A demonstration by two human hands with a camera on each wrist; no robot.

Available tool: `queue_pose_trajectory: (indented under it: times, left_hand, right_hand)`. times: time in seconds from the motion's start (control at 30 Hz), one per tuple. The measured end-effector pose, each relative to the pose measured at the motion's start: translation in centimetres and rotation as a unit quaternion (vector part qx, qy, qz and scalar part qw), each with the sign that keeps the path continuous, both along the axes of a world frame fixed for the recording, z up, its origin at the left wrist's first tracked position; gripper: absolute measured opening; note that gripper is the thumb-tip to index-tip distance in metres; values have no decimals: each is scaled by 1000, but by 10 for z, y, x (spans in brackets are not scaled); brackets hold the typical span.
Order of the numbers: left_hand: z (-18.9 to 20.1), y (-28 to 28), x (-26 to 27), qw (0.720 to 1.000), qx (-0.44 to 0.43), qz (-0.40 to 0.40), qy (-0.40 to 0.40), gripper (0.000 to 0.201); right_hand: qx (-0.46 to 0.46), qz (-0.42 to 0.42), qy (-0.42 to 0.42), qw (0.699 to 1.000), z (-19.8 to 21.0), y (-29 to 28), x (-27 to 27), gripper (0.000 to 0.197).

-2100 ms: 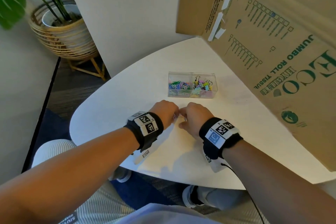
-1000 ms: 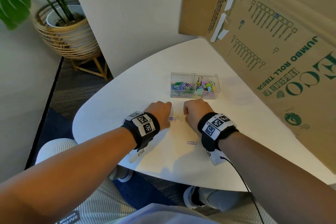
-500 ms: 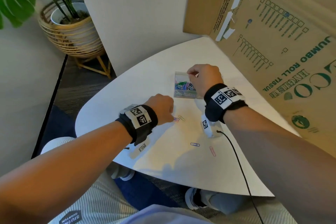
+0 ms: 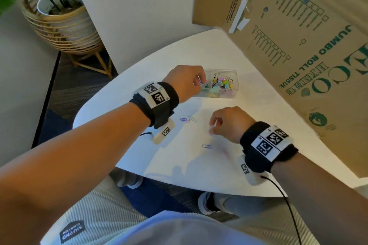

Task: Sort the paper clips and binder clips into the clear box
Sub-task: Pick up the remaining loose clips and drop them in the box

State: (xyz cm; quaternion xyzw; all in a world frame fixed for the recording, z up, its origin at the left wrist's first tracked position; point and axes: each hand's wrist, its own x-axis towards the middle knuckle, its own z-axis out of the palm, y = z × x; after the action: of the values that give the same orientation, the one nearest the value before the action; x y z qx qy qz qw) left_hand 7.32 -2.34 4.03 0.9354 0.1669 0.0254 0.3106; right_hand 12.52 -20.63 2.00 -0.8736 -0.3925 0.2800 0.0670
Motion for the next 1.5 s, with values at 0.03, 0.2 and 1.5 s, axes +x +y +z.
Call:
queue_pose_trajectory:
  times: [0.03,0.2,1.5]
  left_hand:
    - [-5,-3,-6,999,25,-29,28,22]
    - [-32,-9,-30,964,103,-146,198,40]
    - [-39,-1,-40,980,79,-26,183,18]
  right_hand:
    - [-18,-5,0,1000,0,-5,0,18]
    - [-113,7,2,994,3,-21,-1,23]
    - [-84,85,-87,989,-29,14,-21,16]
